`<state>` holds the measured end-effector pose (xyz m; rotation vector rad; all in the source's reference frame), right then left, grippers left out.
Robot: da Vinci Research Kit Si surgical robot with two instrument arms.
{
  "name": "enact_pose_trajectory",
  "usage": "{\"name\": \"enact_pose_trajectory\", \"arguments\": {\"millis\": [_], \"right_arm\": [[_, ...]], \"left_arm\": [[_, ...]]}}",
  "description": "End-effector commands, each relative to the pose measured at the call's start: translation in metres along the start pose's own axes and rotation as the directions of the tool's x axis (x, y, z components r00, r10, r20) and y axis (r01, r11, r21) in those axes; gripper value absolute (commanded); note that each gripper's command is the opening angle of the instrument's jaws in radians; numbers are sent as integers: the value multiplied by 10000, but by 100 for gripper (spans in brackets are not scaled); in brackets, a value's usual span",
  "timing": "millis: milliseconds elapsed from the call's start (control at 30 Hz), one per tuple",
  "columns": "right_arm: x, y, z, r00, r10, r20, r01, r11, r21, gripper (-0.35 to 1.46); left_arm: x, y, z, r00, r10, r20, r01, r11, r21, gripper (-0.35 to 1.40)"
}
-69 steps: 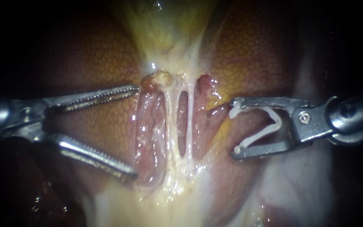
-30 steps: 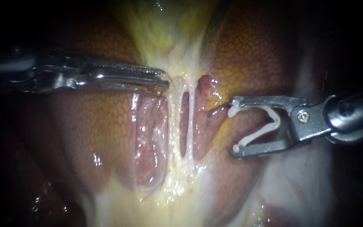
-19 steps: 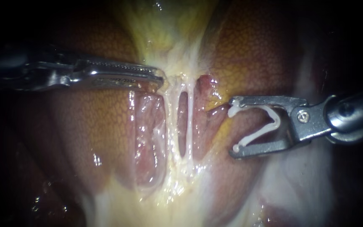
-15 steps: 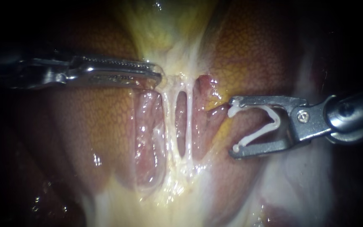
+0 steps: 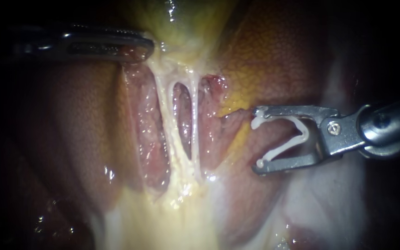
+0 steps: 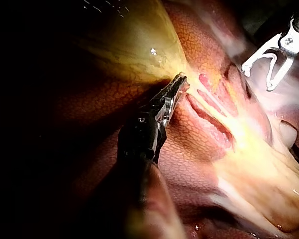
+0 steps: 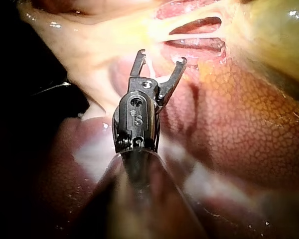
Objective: Grabbing gallbladder
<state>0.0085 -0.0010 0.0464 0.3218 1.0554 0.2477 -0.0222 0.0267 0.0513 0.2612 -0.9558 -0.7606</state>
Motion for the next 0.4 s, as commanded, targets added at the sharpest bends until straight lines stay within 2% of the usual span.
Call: {"name": "enact_pose_trajectory", "arguments": {"millis": [33, 400], "right_arm": [[0, 0, 0, 10000, -2, -1, 2, 10000, 0, 59], [0, 1, 0, 10000, -1, 0, 1, 10000, -2, 59]], "left_arm": [[1, 1, 0, 10000, -19, 11, 20, 10000, -91, -35], [2, 1, 0, 10000, -85, 2, 85, 9999, -92, -35]]}}
